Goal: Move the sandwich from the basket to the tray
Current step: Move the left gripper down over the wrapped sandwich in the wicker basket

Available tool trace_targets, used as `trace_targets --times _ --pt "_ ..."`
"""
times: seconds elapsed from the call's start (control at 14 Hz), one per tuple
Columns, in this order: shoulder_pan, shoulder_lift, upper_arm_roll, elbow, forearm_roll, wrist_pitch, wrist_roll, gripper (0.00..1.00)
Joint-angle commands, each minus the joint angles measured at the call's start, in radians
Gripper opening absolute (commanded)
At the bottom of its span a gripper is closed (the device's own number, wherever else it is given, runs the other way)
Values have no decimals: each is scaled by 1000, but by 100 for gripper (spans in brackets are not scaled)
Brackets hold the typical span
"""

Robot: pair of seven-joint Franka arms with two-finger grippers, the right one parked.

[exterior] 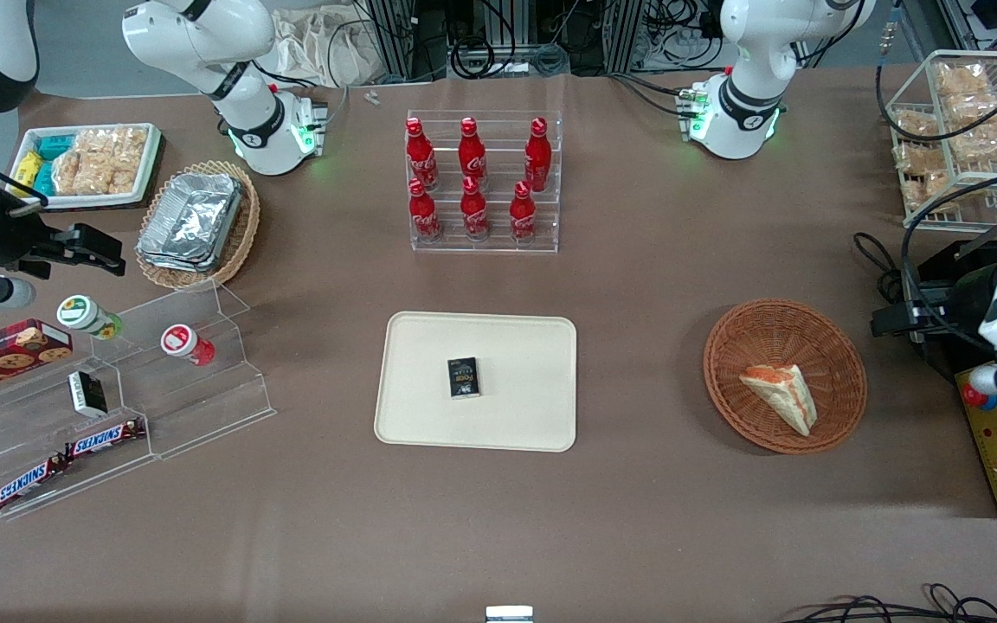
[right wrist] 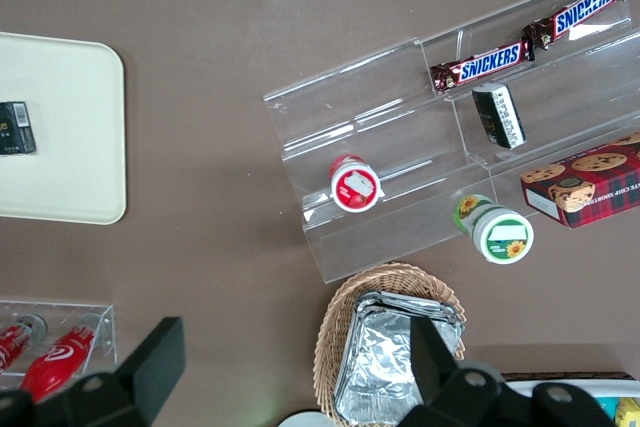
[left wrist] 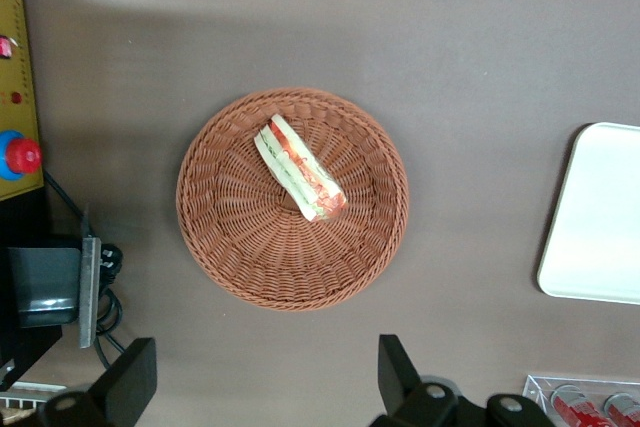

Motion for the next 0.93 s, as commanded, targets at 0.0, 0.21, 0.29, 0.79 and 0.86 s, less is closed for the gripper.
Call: trace_targets --times 0.0,0.21,0.29,0.79,0.86 --pt "8 11 -6 39 -15 -35 29 99" --pt "7 17 -7 39 -15 -35 22 99" --pt "7 15 -9 38 -15 -35 22 99" --pt "10 -5 -1 -311 -15 244 -35 96" --pt "10 -5 -1 -359 -15 308 -75 94"
